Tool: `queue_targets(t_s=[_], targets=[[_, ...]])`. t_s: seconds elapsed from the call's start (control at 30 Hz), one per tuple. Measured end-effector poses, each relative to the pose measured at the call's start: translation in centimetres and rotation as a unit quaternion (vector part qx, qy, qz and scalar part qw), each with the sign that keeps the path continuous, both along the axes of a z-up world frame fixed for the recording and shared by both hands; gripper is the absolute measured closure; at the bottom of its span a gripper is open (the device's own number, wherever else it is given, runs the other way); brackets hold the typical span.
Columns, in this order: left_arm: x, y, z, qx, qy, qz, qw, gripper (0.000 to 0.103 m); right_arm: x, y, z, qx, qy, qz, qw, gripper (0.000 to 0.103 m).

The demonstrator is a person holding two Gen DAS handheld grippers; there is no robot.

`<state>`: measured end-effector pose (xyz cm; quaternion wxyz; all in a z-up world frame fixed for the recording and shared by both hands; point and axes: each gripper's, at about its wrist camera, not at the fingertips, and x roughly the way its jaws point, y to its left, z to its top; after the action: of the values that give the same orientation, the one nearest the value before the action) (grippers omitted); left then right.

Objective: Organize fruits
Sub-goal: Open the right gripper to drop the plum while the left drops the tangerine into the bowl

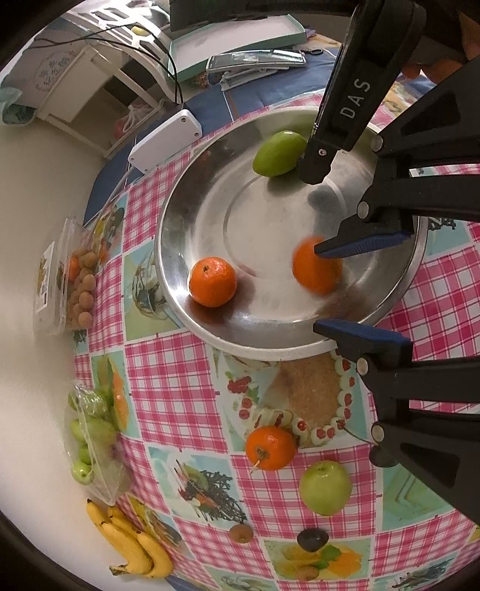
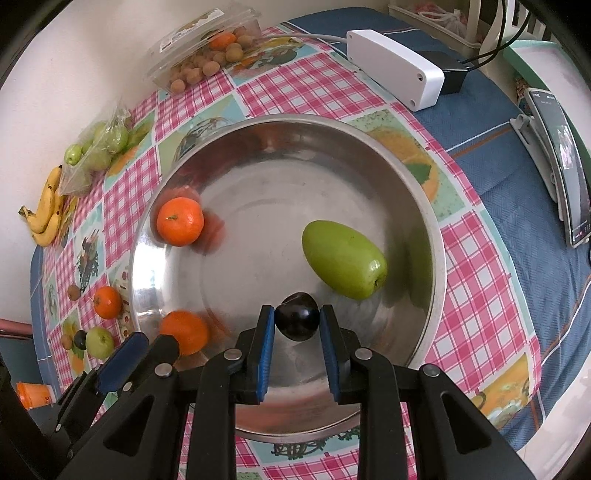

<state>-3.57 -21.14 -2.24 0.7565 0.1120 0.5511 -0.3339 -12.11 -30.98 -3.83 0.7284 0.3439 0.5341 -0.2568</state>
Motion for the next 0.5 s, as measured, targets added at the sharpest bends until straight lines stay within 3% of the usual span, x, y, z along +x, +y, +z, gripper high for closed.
queue_targets(t_s=[0.1, 0.17, 0.27, 0.5], targets=[[0.0, 0.1, 0.2, -0.002, 0.001, -0.002, 1.0000, 0.065, 0.0, -0.1, 0.3, 0.000, -0.003, -0.001, 1.000, 0.072], [-0.1, 0.1, 0.4, -0.002, -0.001, -0.003, 1.0000, 0.065, -0.1, -0.2, 0.6, -0.002, -0.008, -0.003, 1.000, 0.056], [0.0, 0.3, 0.8, -0.003, -0.005, -0.002, 1.0000, 0.064, -0.2, -0.2, 1.3, -0.009, -0.015, -0.004, 1.000, 0.055], [0.7, 1.2, 1.6, -0.005, -0.010, 0.020, 0.9997, 0.042, -0.4, -0.2, 2.7, -0.026, -0.030, -0.010, 0.999, 0.041]])
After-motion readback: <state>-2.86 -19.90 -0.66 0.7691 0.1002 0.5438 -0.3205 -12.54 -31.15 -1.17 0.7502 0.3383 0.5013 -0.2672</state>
